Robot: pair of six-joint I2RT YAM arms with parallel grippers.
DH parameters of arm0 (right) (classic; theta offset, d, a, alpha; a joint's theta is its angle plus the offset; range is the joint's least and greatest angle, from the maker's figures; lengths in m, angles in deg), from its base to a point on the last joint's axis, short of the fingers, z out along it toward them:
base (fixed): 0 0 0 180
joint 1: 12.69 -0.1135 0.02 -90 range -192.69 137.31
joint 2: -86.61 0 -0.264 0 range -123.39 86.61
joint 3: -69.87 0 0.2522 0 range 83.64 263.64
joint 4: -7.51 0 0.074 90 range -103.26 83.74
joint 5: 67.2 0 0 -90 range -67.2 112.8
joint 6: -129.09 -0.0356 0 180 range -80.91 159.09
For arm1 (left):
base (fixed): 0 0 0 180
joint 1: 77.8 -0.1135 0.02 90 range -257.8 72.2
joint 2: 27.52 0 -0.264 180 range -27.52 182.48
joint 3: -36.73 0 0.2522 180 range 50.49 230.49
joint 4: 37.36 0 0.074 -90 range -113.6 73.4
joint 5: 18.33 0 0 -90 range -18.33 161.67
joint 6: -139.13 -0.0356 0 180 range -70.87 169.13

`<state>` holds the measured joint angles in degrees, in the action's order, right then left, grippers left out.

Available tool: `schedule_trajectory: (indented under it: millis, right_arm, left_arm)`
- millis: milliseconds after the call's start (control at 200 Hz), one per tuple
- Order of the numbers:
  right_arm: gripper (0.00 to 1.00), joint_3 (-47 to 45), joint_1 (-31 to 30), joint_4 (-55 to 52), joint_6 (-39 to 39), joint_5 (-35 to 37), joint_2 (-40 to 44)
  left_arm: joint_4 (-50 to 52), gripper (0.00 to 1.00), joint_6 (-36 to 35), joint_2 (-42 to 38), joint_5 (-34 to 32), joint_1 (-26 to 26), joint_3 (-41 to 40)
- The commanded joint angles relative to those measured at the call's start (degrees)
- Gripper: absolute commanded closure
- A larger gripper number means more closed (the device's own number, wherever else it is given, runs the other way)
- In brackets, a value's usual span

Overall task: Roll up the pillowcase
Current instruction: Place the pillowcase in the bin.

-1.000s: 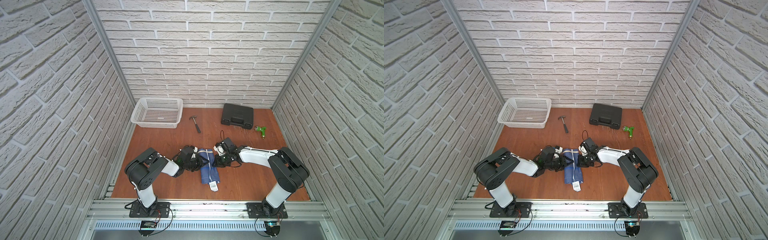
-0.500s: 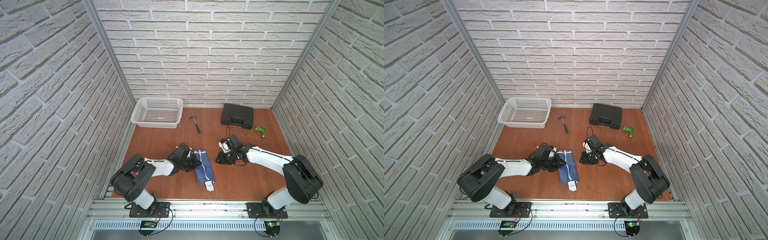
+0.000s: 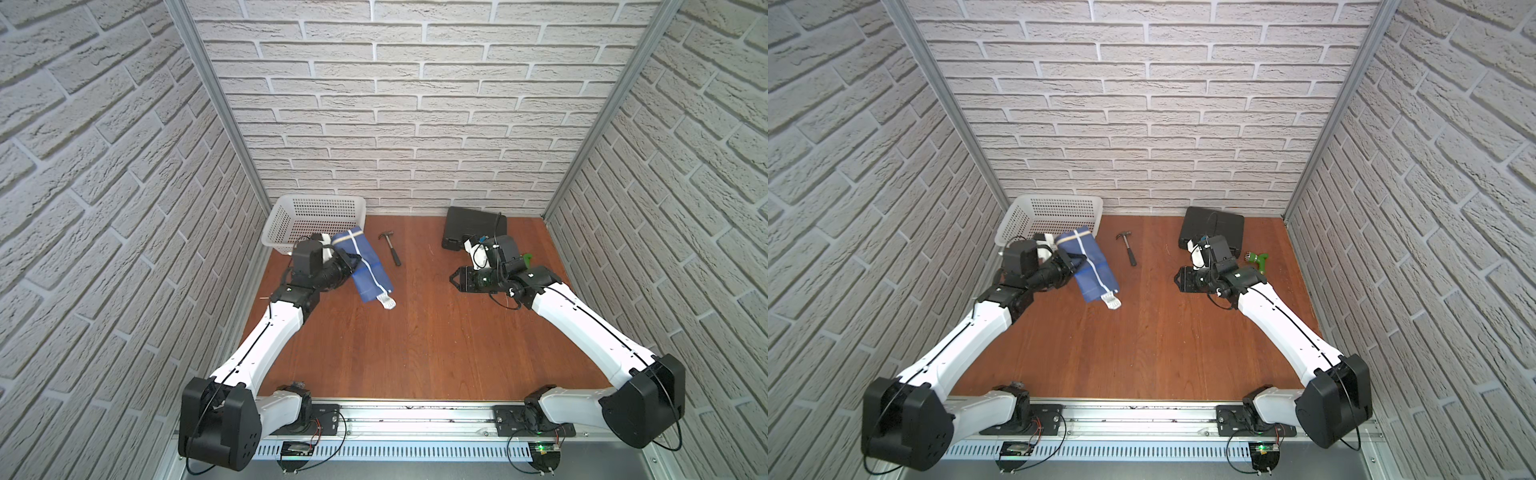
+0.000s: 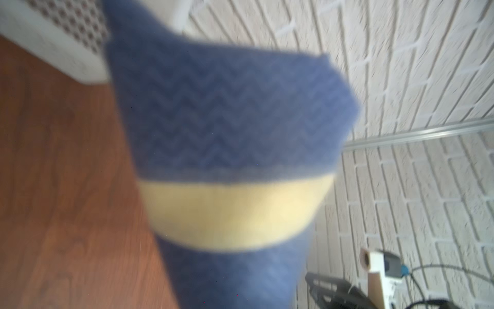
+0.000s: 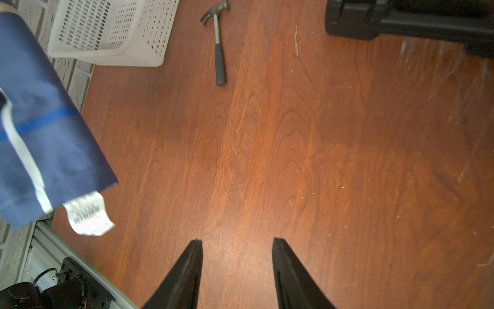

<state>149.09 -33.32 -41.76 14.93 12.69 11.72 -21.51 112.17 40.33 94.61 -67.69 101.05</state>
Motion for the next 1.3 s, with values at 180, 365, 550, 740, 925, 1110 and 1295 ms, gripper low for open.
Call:
schedule_trajectory:
  millis: [180, 365, 550, 740, 925, 1110, 1295]
  right_arm:
    - [0.35, 1.99, 4.7, -2.82, 1.65, 7.32, 6.73]
    - [0.07, -0.31, 8.4, -2.51, 1.24, 14.74, 11.11]
    - [0.0, -0.25, 12.37, -3.4, 1.97, 16.62, 12.19]
    - [0.0, 0.37, 14.11, -2.94, 1.75, 15.34, 10.79]
    - [0.01, 1.56, 14.86, -2.24, 2.14, 14.54, 8.6]
    - [0.0, 1.37, 15.61, -2.17, 2.16, 14.58, 8.04]
    - [0.01, 1.09, 16.2, -1.72, 1.87, 13.77, 7.56]
  left_arm:
    - [-7.11, 1.0, 3.1, 13.82, -8.8, -12.16, 10.23]
    - [-13.67, 1.0, 5.94, 26.14, -14.85, -15.32, 17.08]
    - [-20.71, 1.0, 10.47, 37.35, -15.81, -16.24, 25.96]
    - [-22.2, 1.0, 13.42, 46.11, -15.46, -16.26, 33.07]
    - [-24.76, 1.0, 16.26, 53.73, -16.48, -16.06, 36.75]
    - [-19.79, 0.99, 15.11, 59.34, -17.97, -14.33, 44.55]
    - [-16.66, 0.97, 18.2, 62.74, -22.99, -12.85, 47.4]
